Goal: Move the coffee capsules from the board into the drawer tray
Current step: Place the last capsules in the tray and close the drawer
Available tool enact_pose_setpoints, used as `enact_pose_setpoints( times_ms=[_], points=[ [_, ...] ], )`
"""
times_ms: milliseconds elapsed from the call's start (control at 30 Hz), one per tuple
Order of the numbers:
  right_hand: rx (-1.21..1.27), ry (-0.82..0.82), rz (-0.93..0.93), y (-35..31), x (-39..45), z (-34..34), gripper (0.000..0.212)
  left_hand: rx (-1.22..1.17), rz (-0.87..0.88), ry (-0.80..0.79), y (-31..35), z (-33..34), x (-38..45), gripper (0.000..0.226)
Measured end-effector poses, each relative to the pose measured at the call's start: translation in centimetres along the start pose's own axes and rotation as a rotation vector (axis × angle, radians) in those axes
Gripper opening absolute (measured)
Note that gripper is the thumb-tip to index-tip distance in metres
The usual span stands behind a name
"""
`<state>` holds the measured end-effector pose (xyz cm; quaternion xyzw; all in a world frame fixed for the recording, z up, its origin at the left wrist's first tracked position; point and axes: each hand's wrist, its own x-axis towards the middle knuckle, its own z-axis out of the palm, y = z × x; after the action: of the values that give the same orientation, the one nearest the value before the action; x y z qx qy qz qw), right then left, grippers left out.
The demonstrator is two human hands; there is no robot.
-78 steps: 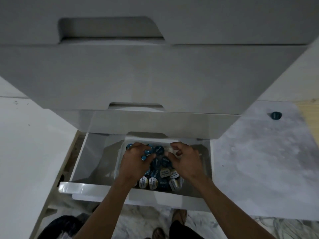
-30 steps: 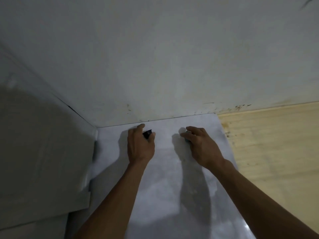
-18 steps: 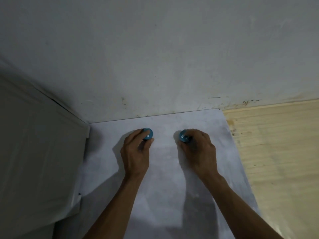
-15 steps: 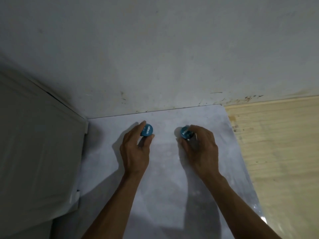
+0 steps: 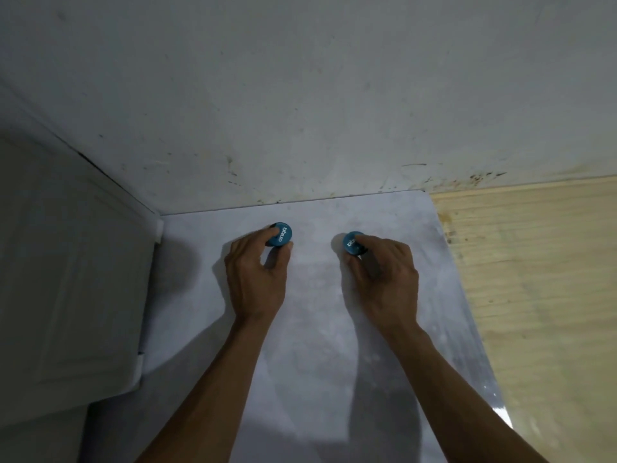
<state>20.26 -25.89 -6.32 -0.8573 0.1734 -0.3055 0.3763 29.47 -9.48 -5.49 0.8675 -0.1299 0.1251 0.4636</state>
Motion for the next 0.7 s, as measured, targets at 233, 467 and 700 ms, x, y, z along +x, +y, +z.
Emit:
enact_pose_setpoints(
  times_ms=[233, 467, 700],
  points=[
    [0.002, -0.022, 0.067, -1.9, -1.6, -2.4, 0.028, -0.097, -0.068, -0.01, 1.1, -1.8, -2.0, 0.035],
    [0.104, -0.094, 0.222, -7.2, -5.0, -5.7, 0.021, -0.086, -0.05, -0.012, 5.1, -8.5, -5.9, 0.033],
    [0.161, -0.077, 0.197, -16.3, -7.8, -8.4, 0.027, -0.176, -0.043, -0.044, 10.3, -17.7, -8.2, 0.029]
  ],
)
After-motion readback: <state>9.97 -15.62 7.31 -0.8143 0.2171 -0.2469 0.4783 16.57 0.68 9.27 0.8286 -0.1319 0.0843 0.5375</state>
